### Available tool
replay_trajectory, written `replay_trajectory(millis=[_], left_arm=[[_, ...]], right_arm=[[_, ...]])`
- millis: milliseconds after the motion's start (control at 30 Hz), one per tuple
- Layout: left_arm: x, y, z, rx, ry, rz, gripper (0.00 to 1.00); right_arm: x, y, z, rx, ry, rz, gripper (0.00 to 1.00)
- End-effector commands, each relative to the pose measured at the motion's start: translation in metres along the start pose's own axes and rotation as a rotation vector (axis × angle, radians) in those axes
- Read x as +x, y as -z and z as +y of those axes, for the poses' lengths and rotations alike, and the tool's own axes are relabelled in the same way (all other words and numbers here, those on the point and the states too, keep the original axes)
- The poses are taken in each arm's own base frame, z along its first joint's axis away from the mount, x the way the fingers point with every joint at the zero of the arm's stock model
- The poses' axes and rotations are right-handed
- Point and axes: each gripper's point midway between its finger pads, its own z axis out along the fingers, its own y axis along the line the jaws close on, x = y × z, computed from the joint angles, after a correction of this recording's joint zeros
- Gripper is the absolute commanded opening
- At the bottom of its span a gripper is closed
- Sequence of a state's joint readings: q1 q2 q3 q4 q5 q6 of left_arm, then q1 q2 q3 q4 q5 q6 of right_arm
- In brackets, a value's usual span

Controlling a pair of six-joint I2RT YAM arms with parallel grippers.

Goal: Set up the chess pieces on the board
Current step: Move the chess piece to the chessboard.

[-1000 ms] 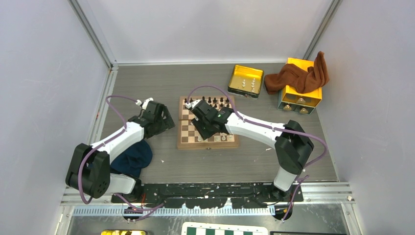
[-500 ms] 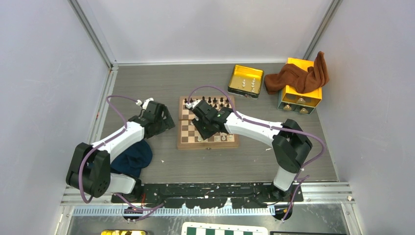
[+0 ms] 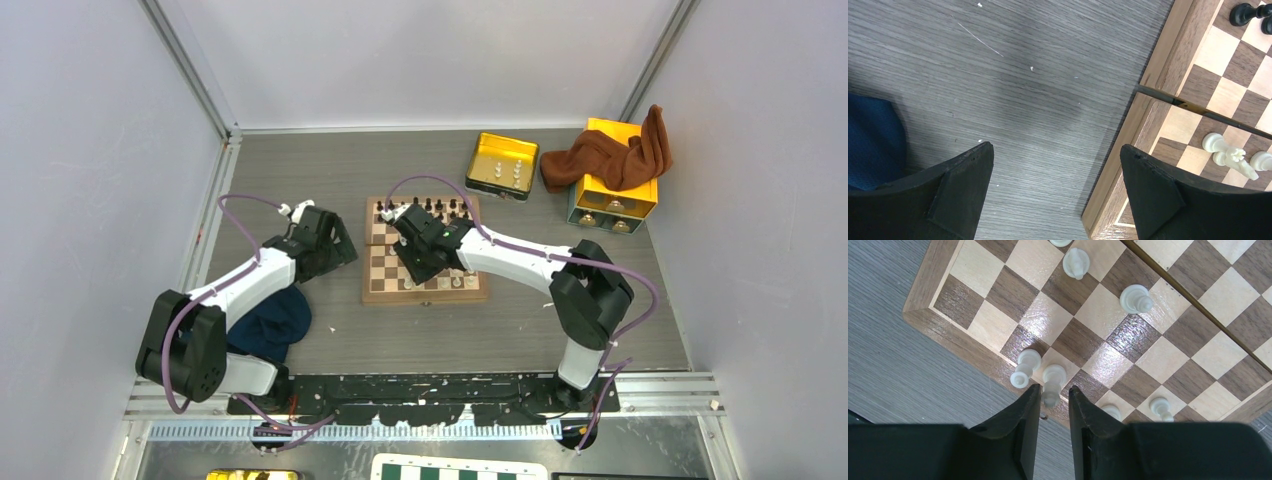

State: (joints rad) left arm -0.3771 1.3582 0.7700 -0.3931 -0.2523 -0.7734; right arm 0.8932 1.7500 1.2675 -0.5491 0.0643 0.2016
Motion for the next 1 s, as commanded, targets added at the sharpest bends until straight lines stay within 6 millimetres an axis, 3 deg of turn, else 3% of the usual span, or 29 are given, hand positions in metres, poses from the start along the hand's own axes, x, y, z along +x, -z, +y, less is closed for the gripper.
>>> replay_trajectory(millis=[0,533,967], left_arm=[[-0.021,0.002,-0.013,0.033,0.002,-0.053,0.98],[-0.021,0.001,-0.013,0.030,0.001,-0.052,0.98],[-0.021,0.002,-0.013,0.034,0.009,-0.051,0.98]], right_arm=[[-0.013,0.000,0.004,-0.024,-0.014,-0.038,0.33],[-0.018,0.006,-0.001,-0.001,-0.001,-0.051,0.09],[-0.021,0.018,-0.011,0.047,0.009,-0.072,0.07]])
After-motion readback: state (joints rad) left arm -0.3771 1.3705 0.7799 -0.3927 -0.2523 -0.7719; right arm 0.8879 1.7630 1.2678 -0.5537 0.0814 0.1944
